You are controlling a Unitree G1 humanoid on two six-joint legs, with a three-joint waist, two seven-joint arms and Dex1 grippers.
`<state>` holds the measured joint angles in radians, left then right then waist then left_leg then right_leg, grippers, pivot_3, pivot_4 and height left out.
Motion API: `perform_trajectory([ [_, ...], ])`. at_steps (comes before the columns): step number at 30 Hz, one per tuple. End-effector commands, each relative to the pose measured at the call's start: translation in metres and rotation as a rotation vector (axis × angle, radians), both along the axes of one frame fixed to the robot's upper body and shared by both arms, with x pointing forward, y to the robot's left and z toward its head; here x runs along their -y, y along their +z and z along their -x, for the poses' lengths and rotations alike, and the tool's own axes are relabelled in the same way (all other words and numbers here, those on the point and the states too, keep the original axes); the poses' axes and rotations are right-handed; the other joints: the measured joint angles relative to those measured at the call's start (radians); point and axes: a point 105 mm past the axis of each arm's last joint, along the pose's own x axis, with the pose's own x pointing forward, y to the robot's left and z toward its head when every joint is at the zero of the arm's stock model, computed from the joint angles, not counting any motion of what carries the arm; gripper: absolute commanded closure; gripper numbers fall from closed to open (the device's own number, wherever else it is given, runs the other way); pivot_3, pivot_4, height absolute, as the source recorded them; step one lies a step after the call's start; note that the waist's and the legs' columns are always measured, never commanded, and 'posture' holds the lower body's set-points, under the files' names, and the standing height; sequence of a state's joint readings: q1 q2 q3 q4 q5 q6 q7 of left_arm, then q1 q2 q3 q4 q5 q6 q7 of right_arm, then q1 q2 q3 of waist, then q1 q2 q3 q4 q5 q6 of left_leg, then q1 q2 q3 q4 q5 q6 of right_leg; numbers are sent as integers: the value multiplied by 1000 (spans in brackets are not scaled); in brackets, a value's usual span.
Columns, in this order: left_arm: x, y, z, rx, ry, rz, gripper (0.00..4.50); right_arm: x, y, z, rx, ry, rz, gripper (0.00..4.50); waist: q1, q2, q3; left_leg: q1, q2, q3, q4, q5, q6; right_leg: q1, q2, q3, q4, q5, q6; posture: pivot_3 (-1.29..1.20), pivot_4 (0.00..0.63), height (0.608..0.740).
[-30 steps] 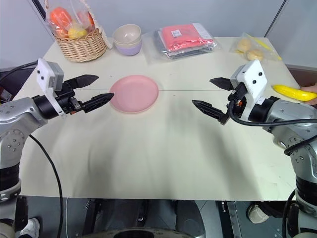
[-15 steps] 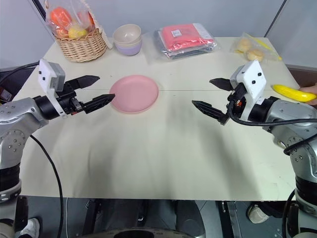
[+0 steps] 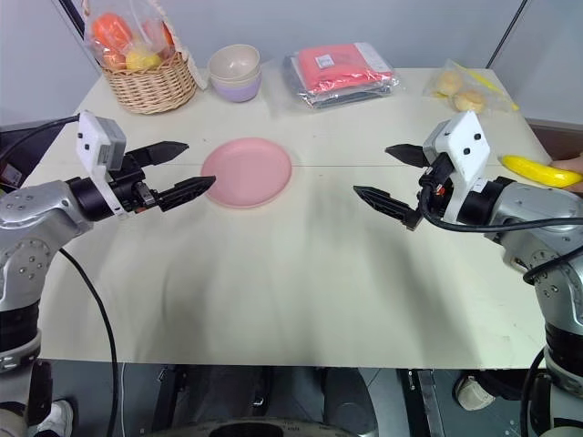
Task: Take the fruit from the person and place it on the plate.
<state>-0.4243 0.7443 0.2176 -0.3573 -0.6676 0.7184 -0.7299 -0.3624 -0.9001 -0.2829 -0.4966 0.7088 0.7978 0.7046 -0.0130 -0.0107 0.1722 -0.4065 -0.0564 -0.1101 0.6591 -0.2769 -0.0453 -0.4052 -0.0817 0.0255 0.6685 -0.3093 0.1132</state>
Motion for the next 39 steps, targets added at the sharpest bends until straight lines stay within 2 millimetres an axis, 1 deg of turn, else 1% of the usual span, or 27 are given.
perform_trajectory([
  [1,4,9,5,40,-20,0,0,1,13,3,62,-2,17,112,0,0,0,0,0,0,0,0,0,0,0,0,0,0,0,0,150,740],
  [10,6,9,3,45,-26,2,0,1,14,3,67,-8,18,112,0,0,0,0,0,0,0,0,0,0,0,0,0,0,0,0,150,740],
  [15,3,11,-2,69,14,15,0,-2,14,1,69,-4,0,112,0,0,0,0,0,0,0,0,0,0,0,0,0,0,0,0,150,740],
  [20,2,24,-15,134,78,59,0,-5,14,-3,81,-4,-14,112,1,0,0,0,0,0,1,0,0,0,0,0,0,0,0,0,150,740],
  [23,8,32,-23,153,74,81,0,-6,23,-13,114,-41,-73,112,0,0,0,0,0,0,2,0,0,0,0,0,0,0,0,0,150,740],
  [25,11,33,-25,157,62,79,0,-12,29,-23,111,-72,-151,112,-4,0,0,0,0,0,2,0,0,0,0,0,1,0,0,0,150,740],
  [28,13,32,-27,156,49,72,0,-28,36,-37,75,-98,-272,112,-9,0,0,0,0,0,2,0,-1,-1,0,0,2,0,0,0,150,740],
  [30,14,29,-26,151,43,64,0,-44,39,-46,18,-94,-378,112,-10,0,0,0,0,0,2,0,-1,-2,1,0,2,0,0,0,150,740],
  [33,14,28,-26,151,40,59,0,-66,44,-54,-38,-73,-478,112,-8,0,0,-1,0,0,2,1,-1,-2,0,0,2,0,0,0,150,740],
  [36,14,28,-26,154,39,56,0,-80,49,-65,-68,-77,-523,112,-4,0,0,-2,-1,0,2,1,-1,-2,0,0,2,0,0,0,150,740],
  [39,12,26,-21,142,33,48,0,-91,59,-79,-61,-80,-529,112,-6,0,0,-2,-1,0,3,1,-1,-2,-1,0,2,0,0,0,150,740],
])
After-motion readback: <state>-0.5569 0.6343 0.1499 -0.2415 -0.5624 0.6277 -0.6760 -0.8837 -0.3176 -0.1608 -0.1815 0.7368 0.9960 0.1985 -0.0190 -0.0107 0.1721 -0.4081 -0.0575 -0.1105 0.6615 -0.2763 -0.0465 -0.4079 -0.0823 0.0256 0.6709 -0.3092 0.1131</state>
